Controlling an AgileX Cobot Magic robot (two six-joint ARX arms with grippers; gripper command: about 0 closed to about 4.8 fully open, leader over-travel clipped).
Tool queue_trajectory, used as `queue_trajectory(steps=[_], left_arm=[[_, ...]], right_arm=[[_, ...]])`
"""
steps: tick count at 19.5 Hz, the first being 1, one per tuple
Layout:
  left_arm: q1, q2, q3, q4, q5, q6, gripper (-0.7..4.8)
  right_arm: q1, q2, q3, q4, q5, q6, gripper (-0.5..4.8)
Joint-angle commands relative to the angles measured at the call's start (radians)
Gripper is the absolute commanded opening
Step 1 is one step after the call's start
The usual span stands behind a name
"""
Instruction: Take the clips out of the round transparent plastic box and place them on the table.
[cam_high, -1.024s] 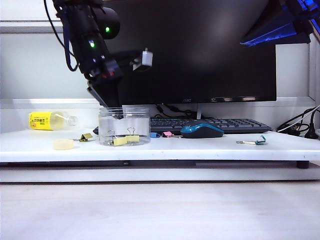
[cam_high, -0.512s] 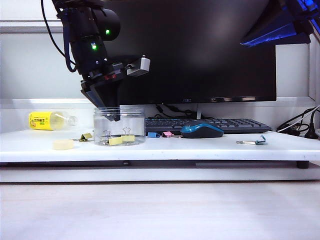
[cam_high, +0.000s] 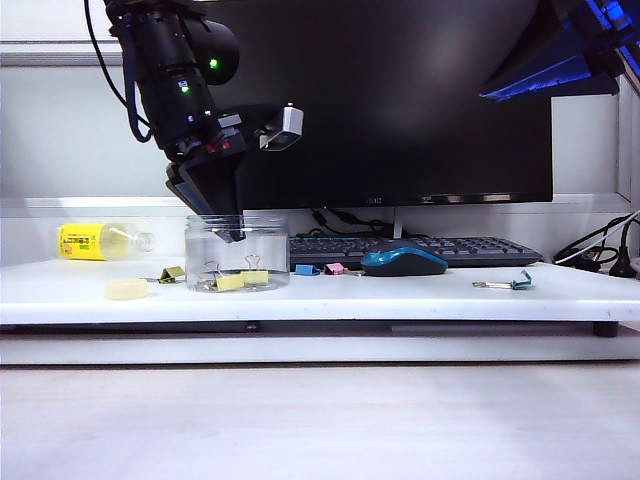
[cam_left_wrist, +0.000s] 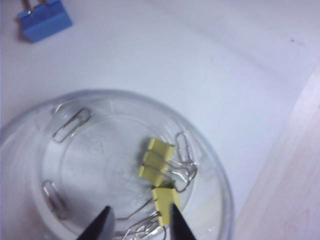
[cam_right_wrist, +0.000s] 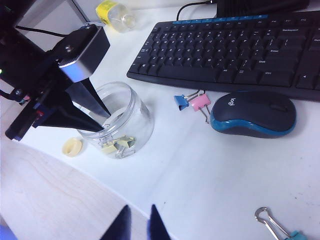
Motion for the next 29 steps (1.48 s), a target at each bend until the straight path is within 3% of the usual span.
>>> queue_trajectory(steps=[1, 11, 20, 27, 29], left_arm=[[-0.002, -0.002, 0.005, 0.000, 0.053, 0.032, 1.52], [-0.003, 0.031, 0.004, -0.025, 0.061, 0.056, 1.76], [-0.003, 0.073, 0.003, -0.009, 0.100, 0.008, 1.84], [-0.008, 0.107, 0.002, 0.006, 0.084, -0.002, 1.83], [-0.008, 0.108, 0.002, 0.027, 0.035, -0.031, 1.82]], right_arm=[[0.000, -0.001, 0.004, 0.014, 0.000, -0.004, 0.53], [0.000, -0.001, 0.003, 0.014, 0.001, -0.004, 0.53], [0.000, -0.001, 0.002, 0.015, 0.015, -0.005, 0.53], [0.000, -0.001, 0.002, 0.016, 0.016, -0.008, 0.53], [0.000, -0.001, 0.002, 0.018, 0.018, -0.008, 0.53]])
